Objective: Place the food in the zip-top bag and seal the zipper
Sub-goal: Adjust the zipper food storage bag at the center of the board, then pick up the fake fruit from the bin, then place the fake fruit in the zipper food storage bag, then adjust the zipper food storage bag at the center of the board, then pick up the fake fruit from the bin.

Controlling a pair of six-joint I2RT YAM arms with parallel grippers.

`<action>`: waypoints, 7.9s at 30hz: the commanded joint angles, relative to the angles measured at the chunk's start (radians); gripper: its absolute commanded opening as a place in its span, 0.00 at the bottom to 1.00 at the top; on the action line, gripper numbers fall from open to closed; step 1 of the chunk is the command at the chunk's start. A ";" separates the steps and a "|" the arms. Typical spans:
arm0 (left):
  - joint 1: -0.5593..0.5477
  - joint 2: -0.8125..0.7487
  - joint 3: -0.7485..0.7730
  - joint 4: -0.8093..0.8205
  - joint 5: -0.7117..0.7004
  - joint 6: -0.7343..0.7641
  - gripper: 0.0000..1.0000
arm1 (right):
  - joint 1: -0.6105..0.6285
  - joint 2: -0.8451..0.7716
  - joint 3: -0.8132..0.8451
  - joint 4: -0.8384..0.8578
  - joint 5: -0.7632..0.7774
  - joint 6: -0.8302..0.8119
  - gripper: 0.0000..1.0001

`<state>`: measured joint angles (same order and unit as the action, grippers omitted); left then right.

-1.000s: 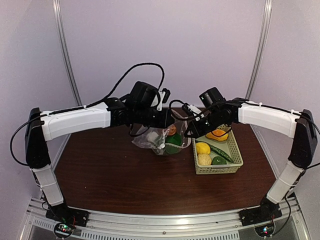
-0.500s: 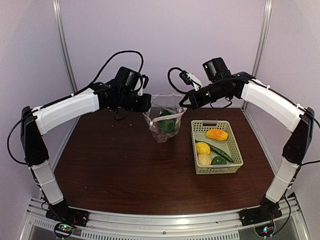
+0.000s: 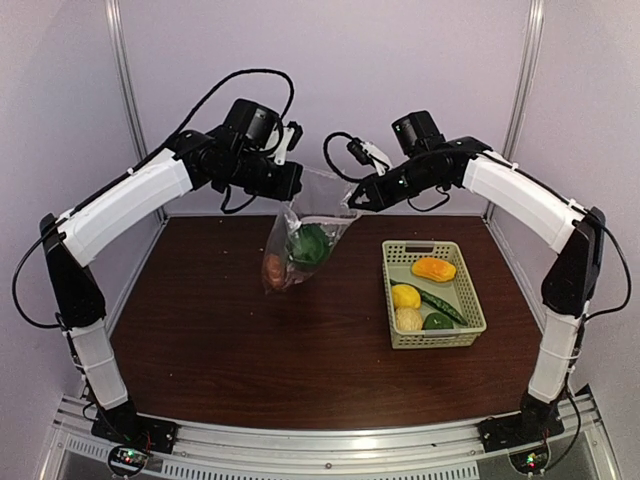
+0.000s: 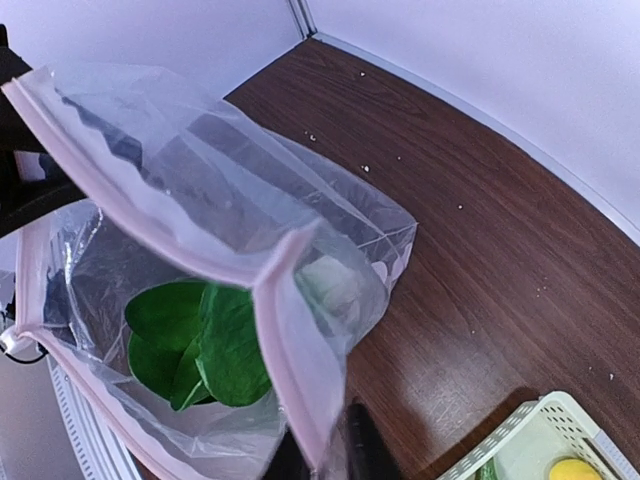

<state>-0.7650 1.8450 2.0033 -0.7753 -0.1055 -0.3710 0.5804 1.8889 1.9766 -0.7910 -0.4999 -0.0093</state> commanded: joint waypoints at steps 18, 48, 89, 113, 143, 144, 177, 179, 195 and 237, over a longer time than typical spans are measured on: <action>0.051 -0.086 -0.353 0.252 0.389 0.056 0.00 | -0.191 -0.329 -0.549 -0.006 0.079 -0.434 0.98; 0.075 -0.155 -0.437 0.295 0.388 0.036 0.00 | -0.231 0.087 -0.509 -0.072 -0.021 -0.459 0.71; 0.081 -0.131 -0.449 0.330 0.471 0.064 0.00 | 0.197 -0.254 -0.176 -0.083 -0.080 -0.515 0.49; 0.082 -0.162 -0.463 0.361 0.547 0.024 0.00 | 0.278 0.042 0.004 -0.077 0.495 -0.392 0.57; 0.089 -0.138 -0.468 0.356 0.522 0.012 0.00 | 0.399 -0.090 -0.130 -0.256 0.371 -0.924 0.64; 0.089 -0.138 -0.468 0.355 0.519 0.012 0.00 | 0.410 -0.083 -0.137 -0.242 0.397 -0.929 0.63; 0.114 -0.233 -0.433 0.314 0.426 0.095 0.00 | 0.457 -0.080 -0.045 -0.111 0.575 -0.839 0.00; 0.124 -0.250 -0.444 0.325 0.406 0.099 0.00 | 0.457 -0.092 -0.049 -0.123 0.566 -0.836 0.02; 0.134 -0.188 -0.459 0.367 0.585 0.050 0.00 | 0.004 -0.360 -0.283 -0.058 0.063 -0.538 0.58; 0.134 -0.180 -0.463 0.361 0.566 0.046 0.00 | -0.155 -0.040 -0.692 -0.162 -0.145 -0.581 0.57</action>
<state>-0.6346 1.6516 1.5482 -0.4629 0.4606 -0.3172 0.4271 1.8393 1.2808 -0.9131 -0.6128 -0.5751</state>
